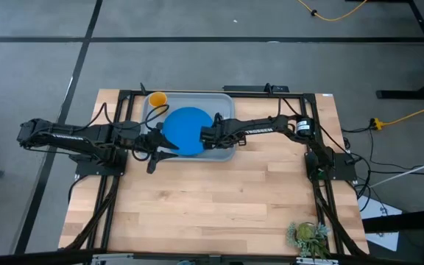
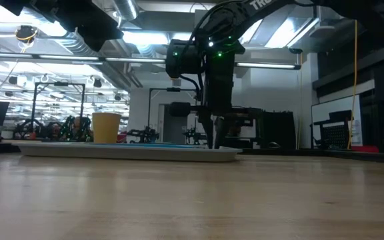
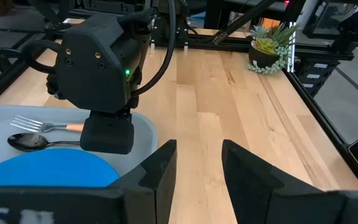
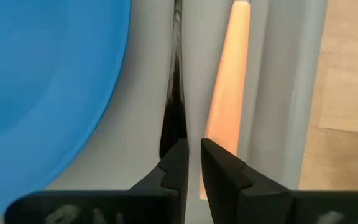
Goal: Pick and place plate/cup/fork/spoon on tray
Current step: Adjust the orange orange fork on the gray tray, then return to Home Position
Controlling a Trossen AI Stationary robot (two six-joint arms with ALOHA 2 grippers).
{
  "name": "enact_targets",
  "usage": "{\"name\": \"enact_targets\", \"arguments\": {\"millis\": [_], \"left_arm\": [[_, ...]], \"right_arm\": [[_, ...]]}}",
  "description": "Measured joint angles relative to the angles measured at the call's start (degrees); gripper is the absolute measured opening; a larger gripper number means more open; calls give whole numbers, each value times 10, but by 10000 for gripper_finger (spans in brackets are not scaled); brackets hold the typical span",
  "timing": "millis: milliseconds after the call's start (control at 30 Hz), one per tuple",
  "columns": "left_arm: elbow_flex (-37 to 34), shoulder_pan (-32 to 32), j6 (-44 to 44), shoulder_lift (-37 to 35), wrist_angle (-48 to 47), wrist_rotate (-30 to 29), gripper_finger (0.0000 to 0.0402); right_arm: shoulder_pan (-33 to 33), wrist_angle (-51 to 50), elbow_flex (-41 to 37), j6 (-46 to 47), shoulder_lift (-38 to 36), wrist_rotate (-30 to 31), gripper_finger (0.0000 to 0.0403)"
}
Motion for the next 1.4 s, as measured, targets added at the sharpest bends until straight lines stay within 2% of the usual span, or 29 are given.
{"name": "enact_targets", "arguments": {"millis": [133,267,400,467,533,600,733,800,1067,1233,1400], "left_arm": [[0,0,0,0,0,0,122],[0,0,0,0,0,0,122],[0,0,0,0,0,0,122],[0,0,0,0,0,0,122],[0,0,0,0,0,0,122],[0,0,0,0,0,0,122],[0,0,0,0,0,0,122],[0,0,0,0,0,0,122],[0,0,0,0,0,0,122],[0,0,0,0,0,0,122],[0,0,0,0,0,0,122]], "right_arm": [[5,-15,26,-31,1,7,48],[23,-32,69,-163,1,14,48],[63,-43,102,-307,1,-77,48],[87,-42,114,-334,1,-111,48],[111,-39,121,-342,1,-120,48],[136,-40,121,-347,1,-96,48],[190,-41,119,-363,1,18,48],[213,-45,118,-372,1,49,48],[286,-33,114,-468,1,60,48],[290,-40,113,-507,0,54,48],[291,-67,113,-548,-10,73,48]]}}
